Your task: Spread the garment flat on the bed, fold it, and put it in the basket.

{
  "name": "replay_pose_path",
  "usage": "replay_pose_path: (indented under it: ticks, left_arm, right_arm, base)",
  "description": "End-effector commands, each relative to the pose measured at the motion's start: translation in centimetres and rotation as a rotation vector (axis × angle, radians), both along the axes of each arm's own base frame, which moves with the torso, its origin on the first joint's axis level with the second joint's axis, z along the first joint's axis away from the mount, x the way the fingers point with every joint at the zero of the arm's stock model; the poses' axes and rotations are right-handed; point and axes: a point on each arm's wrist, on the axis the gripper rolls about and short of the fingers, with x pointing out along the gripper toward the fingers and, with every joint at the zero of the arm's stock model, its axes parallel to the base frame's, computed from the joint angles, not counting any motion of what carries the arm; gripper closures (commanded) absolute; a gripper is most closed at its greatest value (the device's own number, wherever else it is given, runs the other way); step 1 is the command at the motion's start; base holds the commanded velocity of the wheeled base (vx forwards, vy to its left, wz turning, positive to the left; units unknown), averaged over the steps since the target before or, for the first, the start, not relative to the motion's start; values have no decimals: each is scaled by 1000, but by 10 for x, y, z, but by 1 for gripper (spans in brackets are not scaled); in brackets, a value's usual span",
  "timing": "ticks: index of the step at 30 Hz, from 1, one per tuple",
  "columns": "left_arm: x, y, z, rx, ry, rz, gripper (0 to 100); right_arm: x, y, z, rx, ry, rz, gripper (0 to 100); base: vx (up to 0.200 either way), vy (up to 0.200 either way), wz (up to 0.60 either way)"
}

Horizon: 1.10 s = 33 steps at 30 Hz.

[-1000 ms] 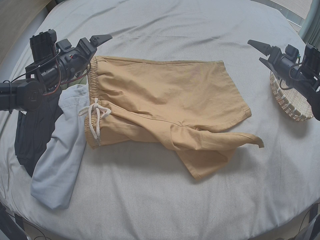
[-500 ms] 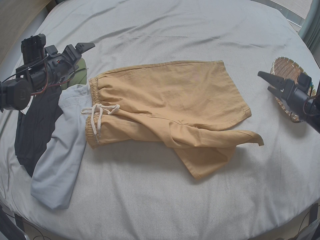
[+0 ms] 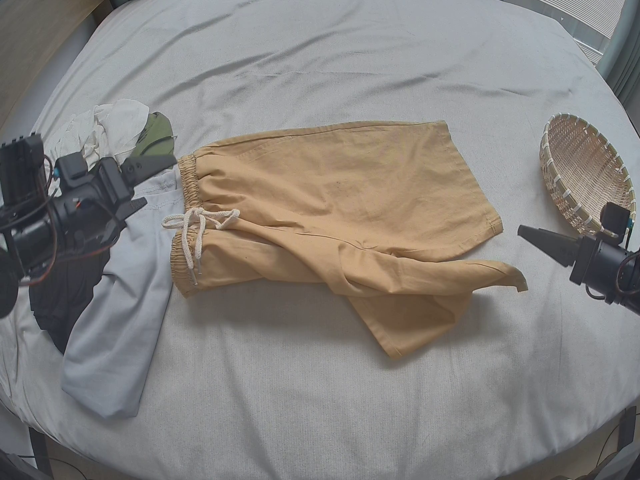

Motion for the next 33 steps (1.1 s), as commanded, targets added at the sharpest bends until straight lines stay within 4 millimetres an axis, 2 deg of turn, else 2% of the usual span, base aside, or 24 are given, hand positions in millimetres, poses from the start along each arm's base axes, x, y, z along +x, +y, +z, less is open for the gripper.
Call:
replay_pose_path:
  ticks: [1, 5, 13, 19, 20, 27, 32, 33]
  left_arm:
    - [-50, 2, -23, -13, -97, -78, 0]
    - [-56, 2, -33, -12, -101, -83, 0]
    - [-57, 2, -33, -13, -104, -83, 0]
    - [-58, -1, -33, -14, -105, -100, 0]
    - [-58, -1, -33, -14, -103, -101, 0]
    - [-58, -1, -33, -15, -106, -104, 0]
    - [-59, -1, -34, -15, -105, -103, 0]
    - [-59, -1, -36, -15, -109, -104, 0]
  right_arm:
    - [-9, -3, -29, -140, 18, 49, 0]
    - [-8, -3, -39, -187, 29, 60, 0]
    - [-7, -2, -42, -213, 24, 74, 0]
    - [4, -1, -48, -229, 35, 77, 0]
    - [7, -1, -51, -229, 37, 75, 100]
    - [15, 1, -56, -228, 1, 74, 100]
    - [8, 4, -53, -224, -17, 95, 100]
    - [-4, 8, -47, -216, -45, 118, 100]
  base:
    - [0, 0, 0]
    - [0, 0, 0]
    - [0, 0, 0]
    - [0, 0, 0]
    - [0, 0, 0]
    - [0, 0, 0]
    - [0, 0, 0]
    - [0, 0, 0]
